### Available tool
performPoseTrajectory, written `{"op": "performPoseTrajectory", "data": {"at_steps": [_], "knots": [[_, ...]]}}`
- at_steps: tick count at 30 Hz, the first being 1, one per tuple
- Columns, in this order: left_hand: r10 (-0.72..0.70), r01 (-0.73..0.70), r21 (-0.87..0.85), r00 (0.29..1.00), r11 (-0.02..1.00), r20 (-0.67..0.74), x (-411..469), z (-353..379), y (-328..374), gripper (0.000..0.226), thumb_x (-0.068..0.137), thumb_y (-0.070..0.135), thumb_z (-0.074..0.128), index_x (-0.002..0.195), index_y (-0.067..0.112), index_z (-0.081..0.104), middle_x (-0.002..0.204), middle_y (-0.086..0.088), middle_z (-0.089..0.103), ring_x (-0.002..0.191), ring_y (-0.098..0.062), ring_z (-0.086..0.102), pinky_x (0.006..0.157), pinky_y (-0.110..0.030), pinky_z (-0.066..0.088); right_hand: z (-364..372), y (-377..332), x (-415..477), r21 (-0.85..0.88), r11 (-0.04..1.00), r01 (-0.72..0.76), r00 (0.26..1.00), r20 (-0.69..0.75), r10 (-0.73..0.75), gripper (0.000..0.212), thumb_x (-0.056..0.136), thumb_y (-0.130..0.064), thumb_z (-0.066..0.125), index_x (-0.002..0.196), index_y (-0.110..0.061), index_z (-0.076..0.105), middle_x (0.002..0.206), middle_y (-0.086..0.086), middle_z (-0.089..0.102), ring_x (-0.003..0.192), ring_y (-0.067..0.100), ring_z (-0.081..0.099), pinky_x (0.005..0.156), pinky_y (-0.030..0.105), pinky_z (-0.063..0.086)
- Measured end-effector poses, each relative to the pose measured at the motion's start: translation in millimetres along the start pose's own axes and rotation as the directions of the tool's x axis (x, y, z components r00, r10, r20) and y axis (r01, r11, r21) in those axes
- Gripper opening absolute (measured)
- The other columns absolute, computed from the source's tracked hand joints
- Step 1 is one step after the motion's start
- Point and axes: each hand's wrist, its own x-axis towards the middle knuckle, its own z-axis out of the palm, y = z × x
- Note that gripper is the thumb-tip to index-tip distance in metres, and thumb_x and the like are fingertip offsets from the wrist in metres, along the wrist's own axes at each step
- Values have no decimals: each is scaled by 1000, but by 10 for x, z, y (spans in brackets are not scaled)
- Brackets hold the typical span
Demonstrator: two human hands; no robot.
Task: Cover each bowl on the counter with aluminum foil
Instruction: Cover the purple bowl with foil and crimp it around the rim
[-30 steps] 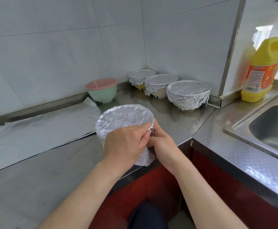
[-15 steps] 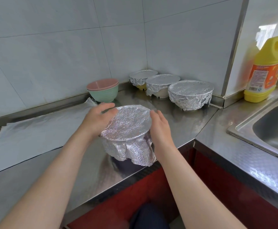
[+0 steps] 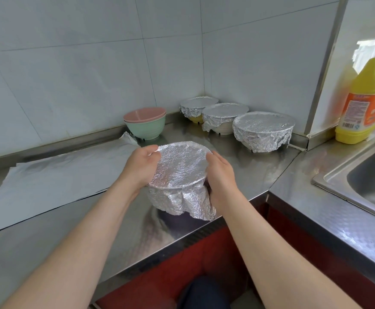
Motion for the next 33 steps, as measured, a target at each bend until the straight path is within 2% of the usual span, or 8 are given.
{"op": "performPoseTrajectory", "data": {"at_steps": [3, 5, 8, 13, 18, 23, 26, 33], "knots": [[-10, 8, 46, 999, 999, 38, -78, -44, 51, 20, 95, 24, 46, 77, 15, 48, 66, -7, 39, 62, -21, 38, 59, -33, 27, -179, 51, 144, 16, 999, -50, 995, 83, 49, 92, 65, -75, 59, 143, -27, 44, 143, -3, 51, 131, 26, 48, 110, 54, 36], [-38, 32, 136, 998, 990, 45, -117, -68, 58, 32, 92, 39, 47, 90, 9, 60, 81, -13, 57, 81, -31, 54, 72, -36, 40, -300, 25, 99, -30, 1000, -2, 992, 128, 6, 94, 64, -76, 58, 142, -25, 45, 140, -3, 55, 128, 19, 52, 110, 47, 37], [263, -232, 323, 963, 917, -55, -349, -53, 143, 35, 94, 34, 56, 123, 16, 63, 130, 0, 58, 123, -16, 48, 101, -25, 33, -436, -21, -171, -205, 967, 153, 953, 290, -89, 59, 89, -50, 58, 143, -30, 44, 143, -11, 50, 130, 8, 48, 110, 37, 36], [598, -611, 374, 784, 698, 165, -727, 163, 209, 32, 84, 47, 55, 93, 25, 76, 90, 12, 64, 86, -11, 59, 77, -34, 51, -631, -7, -290, -274, 898, 345, 781, 614, -112, 67, 88, -8, 65, 143, -34, 38, 140, -12, 52, 129, 14, 50, 109, 43, 37], [671, -653, 401, 733, 643, 117, -705, 288, 135, 17, 84, 31, 63, 88, 20, 76, 74, 7, 61, 70, -14, 57, 63, -35, 49, -584, 72, -245, -433, 811, 393, 850, 507, -141, 66, 81, -10, 67, 137, -37, 43, 126, -15, 61, 115, 10, 60, 99, 42, 49], [668, -622, 422, 743, 660, 50, -707, 399, 165, 13, 81, 26, 67, 84, 19, 77, 73, 5, 64, 71, -16, 60, 62, -32, 48, -355, 244, -327, -733, 577, 360, 905, 126, -406, 7, 83, -19, 56, 77, -21, 59, 61, -6, 55, 59, 14, 47, 57, 30, 42], [656, -602, 427, 754, 675, 27, -700, 433, 176, 17, 82, 30, 63, 82, 19, 76, 73, 4, 63, 70, -17, 60, 60, -33, 49, -271, 261, -428, -790, 522, 322, 877, 41, -479, 32, 87, -18, 51, 56, -22, 42, 52, -3, 45, 52, 15, 37, 49, 30, 32], [627, -546, 499, 779, 673, 6, -687, 522, 190, 15, 82, 26, 64, 77, 15, 74, 69, 0, 61, 67, -21, 58, 60, -37, 48, -178, 286, -540, -784, 491, 379, 879, 139, -456, 14, 95, -15, 41, 91, -14, 55, 81, 9, 66, 79, 33, 58, 64, 36, 40]]}}
